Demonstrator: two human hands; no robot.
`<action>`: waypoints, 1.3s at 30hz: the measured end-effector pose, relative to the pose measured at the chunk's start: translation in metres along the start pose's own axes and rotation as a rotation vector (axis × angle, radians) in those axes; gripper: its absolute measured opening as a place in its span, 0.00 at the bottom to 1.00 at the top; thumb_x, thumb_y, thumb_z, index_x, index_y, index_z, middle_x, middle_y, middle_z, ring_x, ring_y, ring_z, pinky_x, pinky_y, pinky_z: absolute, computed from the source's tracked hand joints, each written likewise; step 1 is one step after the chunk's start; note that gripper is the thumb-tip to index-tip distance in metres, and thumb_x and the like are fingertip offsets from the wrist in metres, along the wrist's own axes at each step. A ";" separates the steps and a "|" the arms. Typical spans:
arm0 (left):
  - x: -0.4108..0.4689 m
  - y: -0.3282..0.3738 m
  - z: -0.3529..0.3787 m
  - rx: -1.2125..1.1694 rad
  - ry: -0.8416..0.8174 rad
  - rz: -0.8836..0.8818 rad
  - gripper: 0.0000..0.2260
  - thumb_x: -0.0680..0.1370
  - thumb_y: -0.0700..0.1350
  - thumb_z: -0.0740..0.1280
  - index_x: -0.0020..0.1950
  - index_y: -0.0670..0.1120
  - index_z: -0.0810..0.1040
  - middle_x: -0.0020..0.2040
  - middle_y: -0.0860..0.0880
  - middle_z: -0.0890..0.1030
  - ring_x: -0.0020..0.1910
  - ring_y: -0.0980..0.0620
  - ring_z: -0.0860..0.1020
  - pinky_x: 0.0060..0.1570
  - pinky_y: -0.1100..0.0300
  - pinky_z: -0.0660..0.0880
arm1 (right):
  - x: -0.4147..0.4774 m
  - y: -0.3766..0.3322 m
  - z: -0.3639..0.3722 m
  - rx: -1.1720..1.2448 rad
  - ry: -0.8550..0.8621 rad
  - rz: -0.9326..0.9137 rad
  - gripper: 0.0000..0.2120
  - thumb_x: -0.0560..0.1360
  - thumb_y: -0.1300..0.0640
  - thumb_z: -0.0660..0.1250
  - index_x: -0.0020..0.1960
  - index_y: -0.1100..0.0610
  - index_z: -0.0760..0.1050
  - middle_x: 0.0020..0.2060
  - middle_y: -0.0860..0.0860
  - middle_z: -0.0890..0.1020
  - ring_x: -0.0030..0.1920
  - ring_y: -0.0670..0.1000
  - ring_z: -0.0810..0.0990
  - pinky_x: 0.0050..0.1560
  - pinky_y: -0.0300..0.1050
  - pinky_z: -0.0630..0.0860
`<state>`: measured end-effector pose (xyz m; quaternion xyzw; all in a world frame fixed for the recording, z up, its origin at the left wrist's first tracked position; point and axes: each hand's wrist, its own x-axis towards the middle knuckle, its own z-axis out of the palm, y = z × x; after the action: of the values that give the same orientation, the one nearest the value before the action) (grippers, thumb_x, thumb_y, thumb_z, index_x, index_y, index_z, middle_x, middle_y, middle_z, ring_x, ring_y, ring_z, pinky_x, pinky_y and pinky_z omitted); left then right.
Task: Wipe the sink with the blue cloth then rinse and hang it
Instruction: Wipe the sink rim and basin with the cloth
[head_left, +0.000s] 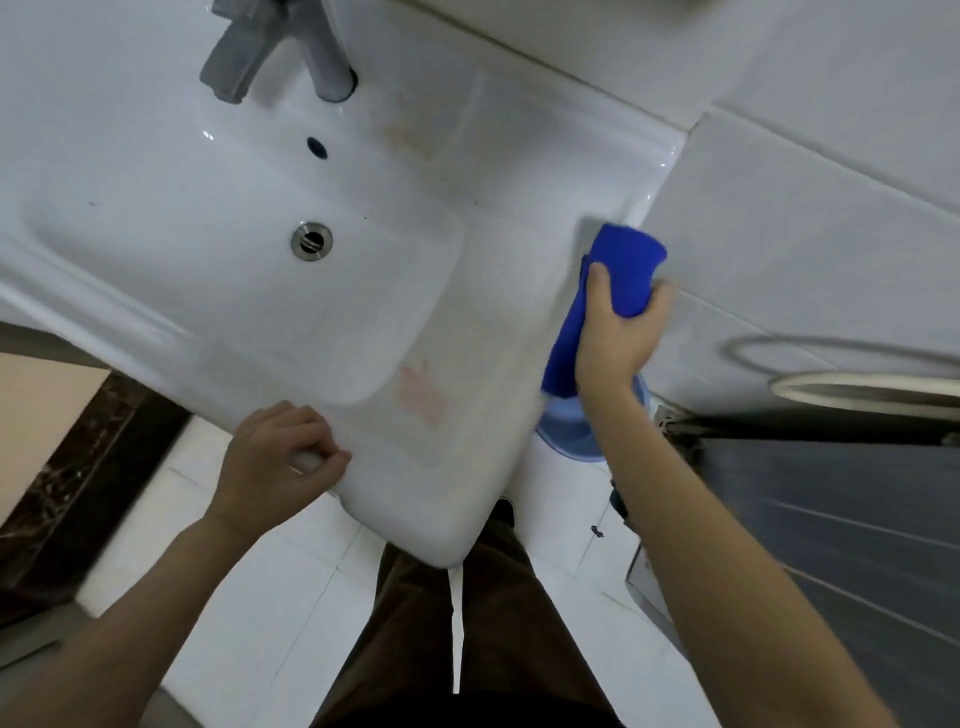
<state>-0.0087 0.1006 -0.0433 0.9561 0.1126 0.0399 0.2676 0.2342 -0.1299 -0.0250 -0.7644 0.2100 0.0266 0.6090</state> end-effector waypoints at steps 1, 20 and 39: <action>0.000 0.001 0.000 0.005 -0.002 -0.011 0.12 0.70 0.52 0.68 0.31 0.47 0.75 0.34 0.56 0.77 0.34 0.50 0.73 0.38 0.52 0.69 | -0.033 0.017 -0.008 0.024 -0.027 0.019 0.13 0.73 0.49 0.72 0.46 0.51 0.68 0.39 0.46 0.79 0.38 0.46 0.78 0.42 0.44 0.77; -0.006 0.008 -0.003 -0.001 -0.020 -0.078 0.12 0.68 0.52 0.67 0.30 0.46 0.74 0.32 0.56 0.74 0.34 0.53 0.68 0.41 0.58 0.63 | -0.192 0.075 -0.048 -0.140 -0.175 0.046 0.14 0.73 0.54 0.74 0.48 0.51 0.68 0.42 0.50 0.78 0.39 0.43 0.77 0.42 0.34 0.74; -0.010 -0.024 -0.020 -0.092 -0.223 0.229 0.09 0.74 0.54 0.64 0.41 0.50 0.79 0.42 0.55 0.77 0.46 0.51 0.74 0.44 0.58 0.68 | -0.271 0.085 -0.020 -0.228 0.197 0.055 0.15 0.73 0.48 0.73 0.42 0.51 0.66 0.42 0.52 0.75 0.36 0.44 0.72 0.39 0.39 0.71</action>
<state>-0.0261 0.1280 -0.0391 0.9478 -0.0293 -0.0309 0.3159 -0.0469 -0.0850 -0.0177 -0.8215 0.2850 -0.0082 0.4937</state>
